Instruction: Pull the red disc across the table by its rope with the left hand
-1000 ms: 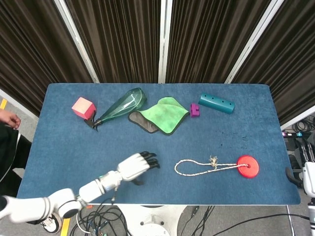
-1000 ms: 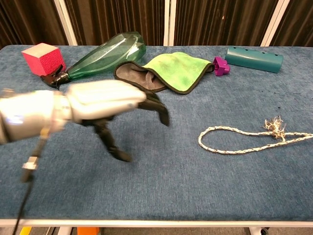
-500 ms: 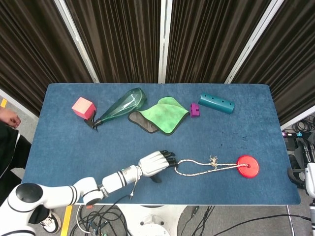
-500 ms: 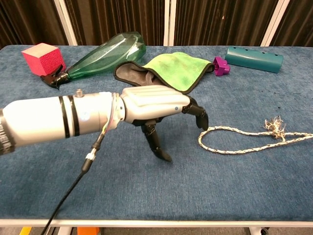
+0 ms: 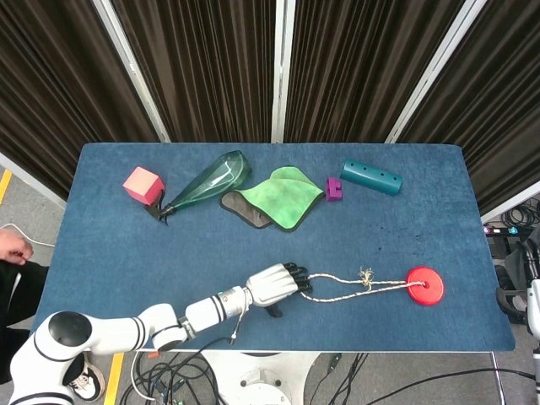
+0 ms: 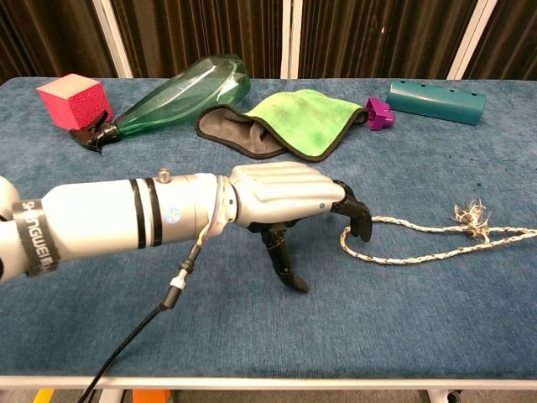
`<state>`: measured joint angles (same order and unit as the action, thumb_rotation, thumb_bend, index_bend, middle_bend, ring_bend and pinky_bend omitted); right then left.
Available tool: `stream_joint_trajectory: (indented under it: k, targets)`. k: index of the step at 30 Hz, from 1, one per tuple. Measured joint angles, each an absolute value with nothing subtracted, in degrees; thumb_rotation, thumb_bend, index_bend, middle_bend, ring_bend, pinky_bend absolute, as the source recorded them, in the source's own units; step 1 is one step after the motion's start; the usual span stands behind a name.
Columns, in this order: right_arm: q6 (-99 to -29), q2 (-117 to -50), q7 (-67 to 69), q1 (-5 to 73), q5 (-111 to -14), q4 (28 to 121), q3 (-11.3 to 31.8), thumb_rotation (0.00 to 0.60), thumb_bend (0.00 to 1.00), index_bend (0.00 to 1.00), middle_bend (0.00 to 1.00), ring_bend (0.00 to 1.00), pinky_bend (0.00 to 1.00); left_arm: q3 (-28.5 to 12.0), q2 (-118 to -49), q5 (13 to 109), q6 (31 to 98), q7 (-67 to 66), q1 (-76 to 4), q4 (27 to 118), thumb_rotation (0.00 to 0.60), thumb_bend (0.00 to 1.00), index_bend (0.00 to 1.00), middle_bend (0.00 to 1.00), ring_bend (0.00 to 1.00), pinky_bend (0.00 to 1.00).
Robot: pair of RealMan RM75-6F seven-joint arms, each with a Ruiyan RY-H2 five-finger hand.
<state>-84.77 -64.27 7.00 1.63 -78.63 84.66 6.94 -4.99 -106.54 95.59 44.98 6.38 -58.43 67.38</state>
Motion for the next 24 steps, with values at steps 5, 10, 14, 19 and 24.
stream_joint_trajectory:
  k: [5,10,14,19,24]
  targets:
    - [-84.46,-64.37,7.29,1.56,-78.35,84.22,7.0,0.6,0.26,0.0,0.0,0.0,0.0,-4.02,-107.13,95.26,45.17,6.7,-58.97,66.31,0.6,0.13,0.27,0.28,0.12,0.21]
    - [-84.23,-64.59,7.47,1.57,-78.22,83.96,7.09,0.6,0.26,0.0,0.0,0.0,0.0,-2.69,-107.02,94.95,44.66,6.23,-59.26,66.04,0.6,0.13,0.27,0.38,0.12,0.21]
    - [-84.34,-64.68,7.3,1.57,-78.18,83.94,7.24,0.6,0.26,0.0,0.0,0.0,0.0,-2.32,-106.37,94.72,44.96,5.64,-59.31,66.66,0.6,0.13,0.27,0.5,0.12,0.21]
    - [-84.2,-64.76,6.74,1.59,-77.96,84.21,7.32,0.6,0.26,0.0,0.0,0.0,0.0,-2.24,-105.37,94.35,45.55,4.67,-59.29,67.67,0.6,0.13,0.26,0.66,0.2,0.21]
    - [-84.25,-64.92,5.94,1.68,-77.83,84.59,7.51,0.6,0.26,0.0,0.0,0.0,0.0,-1.99,-104.43,93.35,45.18,3.42,-59.19,68.64,0.6,0.13,0.25,0.77,0.28,0.21]
